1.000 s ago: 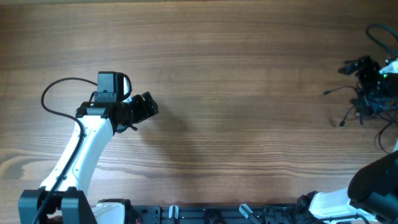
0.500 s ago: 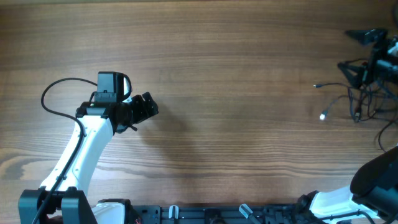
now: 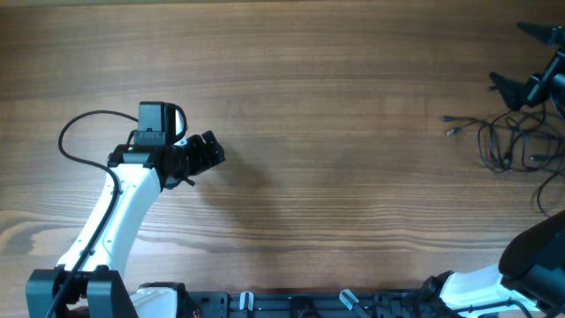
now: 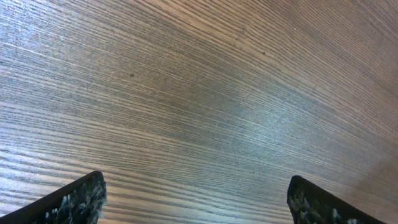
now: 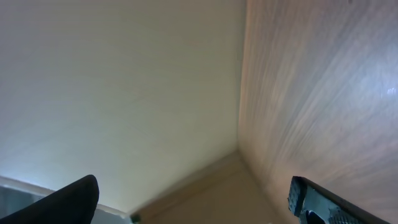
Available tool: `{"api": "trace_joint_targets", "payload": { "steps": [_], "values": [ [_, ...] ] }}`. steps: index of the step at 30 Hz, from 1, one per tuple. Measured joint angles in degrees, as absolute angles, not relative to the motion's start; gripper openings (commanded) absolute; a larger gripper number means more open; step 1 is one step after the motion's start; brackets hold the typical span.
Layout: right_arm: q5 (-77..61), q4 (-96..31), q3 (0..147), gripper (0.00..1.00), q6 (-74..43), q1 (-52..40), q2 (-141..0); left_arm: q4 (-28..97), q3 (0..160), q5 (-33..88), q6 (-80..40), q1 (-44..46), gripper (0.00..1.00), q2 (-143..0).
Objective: Untangle cables
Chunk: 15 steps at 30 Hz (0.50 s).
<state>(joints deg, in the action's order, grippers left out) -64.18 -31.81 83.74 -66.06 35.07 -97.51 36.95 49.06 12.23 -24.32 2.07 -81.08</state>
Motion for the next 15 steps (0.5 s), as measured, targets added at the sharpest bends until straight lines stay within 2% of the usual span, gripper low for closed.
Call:
{"api": "trace_joint_targets", "payload": {
  "steps": [3, 6, 7, 10, 15],
  "values": [
    [-63.51, -33.1, 83.77, 1.0, -58.08, 35.07, -97.51, 36.95, 49.06, 12.23, -24.32, 2.07, 0.95, -81.08],
    [-58.52, -42.11, 83.81, 1.0, -46.63, 35.05, -97.51, 36.95, 49.06, 12.21, -24.32, 2.07, 0.95, -81.08],
    [-52.73, -45.01, 83.74, 1.0, -40.47, 35.03, -97.54, 36.99, 49.06, 12.23, -24.32, 2.07, 0.97, -81.08],
    [-41.45, -52.07, 83.74, 1.0, -33.43, 33.91, -97.56, 36.8, 49.06, 12.19, -24.32, 2.07, 0.98, -81.08],
    [-27.46, -52.27, 83.7, 1.0, -21.67, 28.36, -97.6, 33.78, 49.06, 12.19, -24.32, 2.72, 0.98, -81.08]
  ]
}}
